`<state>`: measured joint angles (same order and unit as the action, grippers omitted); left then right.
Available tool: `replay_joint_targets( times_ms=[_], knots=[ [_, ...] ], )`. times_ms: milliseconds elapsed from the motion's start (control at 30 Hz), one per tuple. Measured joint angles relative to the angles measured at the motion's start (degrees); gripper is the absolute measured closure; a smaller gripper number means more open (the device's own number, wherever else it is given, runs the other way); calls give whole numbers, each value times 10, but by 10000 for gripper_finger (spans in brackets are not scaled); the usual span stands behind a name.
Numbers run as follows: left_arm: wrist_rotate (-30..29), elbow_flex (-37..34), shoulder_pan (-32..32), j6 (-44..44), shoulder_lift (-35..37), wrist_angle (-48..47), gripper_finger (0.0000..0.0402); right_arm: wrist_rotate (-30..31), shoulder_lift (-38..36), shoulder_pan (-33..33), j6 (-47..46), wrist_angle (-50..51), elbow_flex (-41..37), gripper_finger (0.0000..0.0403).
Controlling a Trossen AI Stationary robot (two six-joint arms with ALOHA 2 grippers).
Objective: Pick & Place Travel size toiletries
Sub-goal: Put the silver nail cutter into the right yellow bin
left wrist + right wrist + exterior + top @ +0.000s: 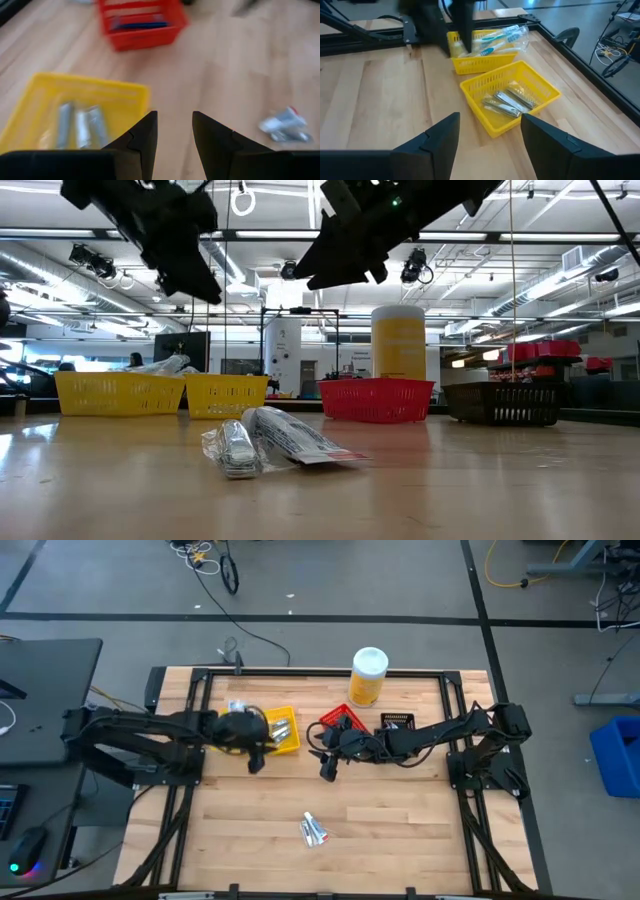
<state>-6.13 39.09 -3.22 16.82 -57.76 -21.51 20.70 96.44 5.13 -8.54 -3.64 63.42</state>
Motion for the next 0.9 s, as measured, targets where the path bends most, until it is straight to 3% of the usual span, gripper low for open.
replay_joint_targets(
  times_ms=[267, 433, 700, 900],
  knots=[
    [-2, 0, 114, -54, -19, 60, 269, -102, 0, 0, -34, 7, 0, 193],
    [-2, 0, 167, -91, -82, 133, 269, -162, 0, 11, -82, 48, 0, 203],
    [11, 0, 234, -102, -214, 298, 266, -169, 0, 54, -153, 149, 0, 223],
    [11, 16, 274, -112, -291, 381, 246, -168, 0, 85, -206, 168, 0, 234]
  ],
)
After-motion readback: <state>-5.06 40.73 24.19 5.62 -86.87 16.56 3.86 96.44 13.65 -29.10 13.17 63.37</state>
